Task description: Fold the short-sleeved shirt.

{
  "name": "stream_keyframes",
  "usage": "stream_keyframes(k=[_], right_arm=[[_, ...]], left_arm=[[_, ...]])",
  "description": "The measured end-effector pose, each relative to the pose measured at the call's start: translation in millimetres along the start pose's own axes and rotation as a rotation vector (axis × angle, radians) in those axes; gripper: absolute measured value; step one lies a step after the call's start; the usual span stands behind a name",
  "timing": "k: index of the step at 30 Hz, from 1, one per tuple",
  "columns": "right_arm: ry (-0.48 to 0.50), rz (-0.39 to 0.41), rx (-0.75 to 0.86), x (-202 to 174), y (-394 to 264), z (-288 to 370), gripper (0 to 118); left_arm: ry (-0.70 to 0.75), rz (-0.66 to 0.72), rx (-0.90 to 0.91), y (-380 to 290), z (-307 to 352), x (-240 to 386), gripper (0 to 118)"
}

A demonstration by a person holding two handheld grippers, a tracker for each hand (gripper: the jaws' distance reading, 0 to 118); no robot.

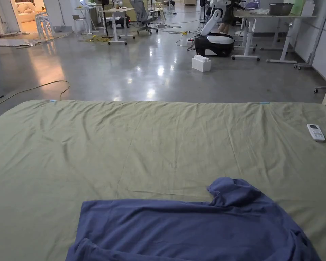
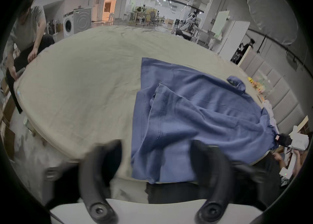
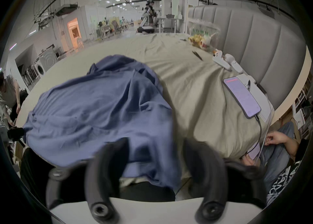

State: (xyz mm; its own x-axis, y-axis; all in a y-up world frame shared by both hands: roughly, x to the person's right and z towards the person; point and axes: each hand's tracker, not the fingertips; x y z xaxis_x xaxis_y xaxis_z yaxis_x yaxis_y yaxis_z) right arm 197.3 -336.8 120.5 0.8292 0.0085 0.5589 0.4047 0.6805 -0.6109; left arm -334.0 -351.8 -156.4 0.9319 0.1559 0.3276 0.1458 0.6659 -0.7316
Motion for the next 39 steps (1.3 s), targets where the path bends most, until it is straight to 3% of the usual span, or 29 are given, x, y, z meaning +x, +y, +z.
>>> stream_keyframes(k=[3,11,15,18,21,22,25,30,39], right_arm=[[0.062,-0.063,0.09,11,9,25,74],[0.192,0.014,0.509,-14,54,141,74],[0.238,0.021,0.616,-32,60,173,74],[0.257,0.049,0.62,-42,60,187,64],[0.268,0.086,0.641,-49,59,192,17],[0.265,0.087,0.64,-51,59,193,12],[0.281,0.1,0.637,-56,56,192,1],[0.264,0.115,0.636,-62,55,191,0],[0.289,0.106,0.592,-65,57,177,0]], left_arm=[[0.007,-0.091,0.171,18,38,10,94],[0.053,-0.182,0.601,59,184,72,94],[0.058,-0.233,0.685,49,219,99,91],[0.04,-0.225,0.679,45,231,111,71],[0.02,-0.251,0.672,42,230,115,26],[0.013,-0.253,0.672,40,230,116,5],[-0.051,-0.234,0.63,39,226,119,0],[0.013,-0.259,0.708,33,227,126,0],[-0.045,-0.218,0.574,57,194,109,0]])
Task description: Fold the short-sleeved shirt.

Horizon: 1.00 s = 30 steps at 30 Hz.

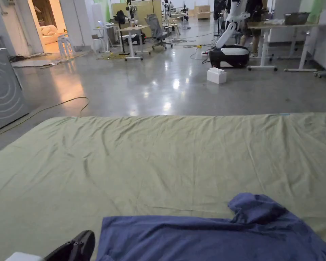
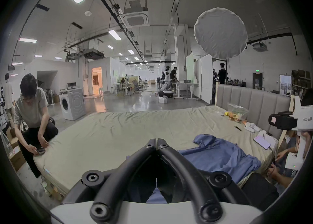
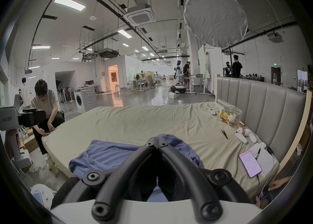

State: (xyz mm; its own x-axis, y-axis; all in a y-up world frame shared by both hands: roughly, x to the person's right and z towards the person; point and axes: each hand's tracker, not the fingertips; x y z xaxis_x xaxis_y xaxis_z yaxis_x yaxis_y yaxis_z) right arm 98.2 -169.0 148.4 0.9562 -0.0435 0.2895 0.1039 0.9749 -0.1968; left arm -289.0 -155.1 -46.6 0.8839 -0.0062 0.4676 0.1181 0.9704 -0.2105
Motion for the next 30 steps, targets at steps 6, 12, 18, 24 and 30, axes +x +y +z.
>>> stream_keyframes(k=[6,12,18,24,30], right_arm=[[0.009,-0.011,-0.092,6,-18,-19,0],[-0.014,-0.047,-0.195,15,-37,-42,0],[-0.055,-0.067,-0.282,24,-53,-60,0],[-0.098,-0.074,-0.345,37,-61,-70,0],[-0.083,-0.046,-0.372,44,-63,-92,0]], left_arm=[[-0.05,0.228,-0.228,-23,-100,-54,0],[0.01,0.157,-0.441,-54,-243,-87,81],[0.089,0.244,-0.595,-98,-354,-120,80],[0.146,0.205,-0.771,-140,-399,-126,70],[0.056,0.066,-0.761,-122,-399,-100,5]])
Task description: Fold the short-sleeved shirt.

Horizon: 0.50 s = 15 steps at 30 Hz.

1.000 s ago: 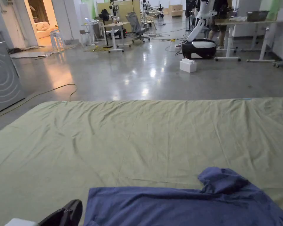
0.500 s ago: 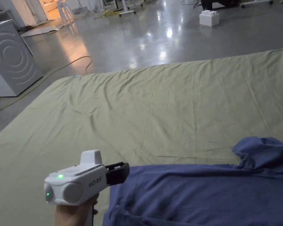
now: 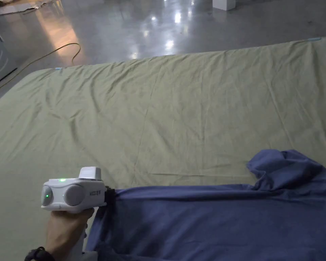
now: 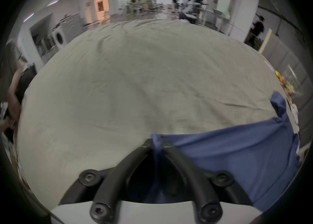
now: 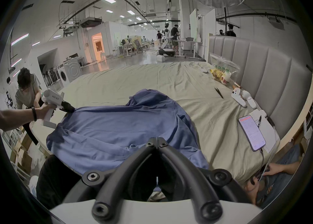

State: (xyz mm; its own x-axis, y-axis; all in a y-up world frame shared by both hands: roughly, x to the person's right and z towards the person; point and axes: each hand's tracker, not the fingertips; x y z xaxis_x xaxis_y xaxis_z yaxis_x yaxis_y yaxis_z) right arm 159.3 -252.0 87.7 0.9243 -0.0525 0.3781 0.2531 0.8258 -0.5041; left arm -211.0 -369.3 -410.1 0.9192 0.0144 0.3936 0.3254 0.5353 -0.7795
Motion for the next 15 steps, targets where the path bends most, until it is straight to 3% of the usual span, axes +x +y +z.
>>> stream_keyframes(k=[4,5,6,7,8,9,12,15], right_arm=[[0.022,0.029,0.001,16,36,-47,1],[0.025,0.037,-0.005,22,52,-66,7],[0.04,0.045,0.0,30,66,-88,25],[0.057,0.048,-0.005,36,79,-109,64],[0.093,0.049,-0.045,44,93,-139,89],[0.112,0.053,-0.1,53,106,-169,100],[0.087,0.085,-0.242,67,125,-248,93],[-0.049,0.131,-0.413,80,130,-312,91]], left_arm=[[0.041,-0.033,-0.097,9,-23,6,5],[0.04,-0.025,-0.112,12,-24,6,5],[0.036,-0.018,-0.129,13,-21,8,5],[0.033,-0.02,-0.138,13,-18,10,5],[0.033,-0.014,-0.133,12,-18,11,5],[0.032,-0.009,-0.134,10,-18,11,5],[0.026,-0.01,-0.127,8,-15,13,5],[0.011,-0.002,-0.123,10,-14,10,5]])
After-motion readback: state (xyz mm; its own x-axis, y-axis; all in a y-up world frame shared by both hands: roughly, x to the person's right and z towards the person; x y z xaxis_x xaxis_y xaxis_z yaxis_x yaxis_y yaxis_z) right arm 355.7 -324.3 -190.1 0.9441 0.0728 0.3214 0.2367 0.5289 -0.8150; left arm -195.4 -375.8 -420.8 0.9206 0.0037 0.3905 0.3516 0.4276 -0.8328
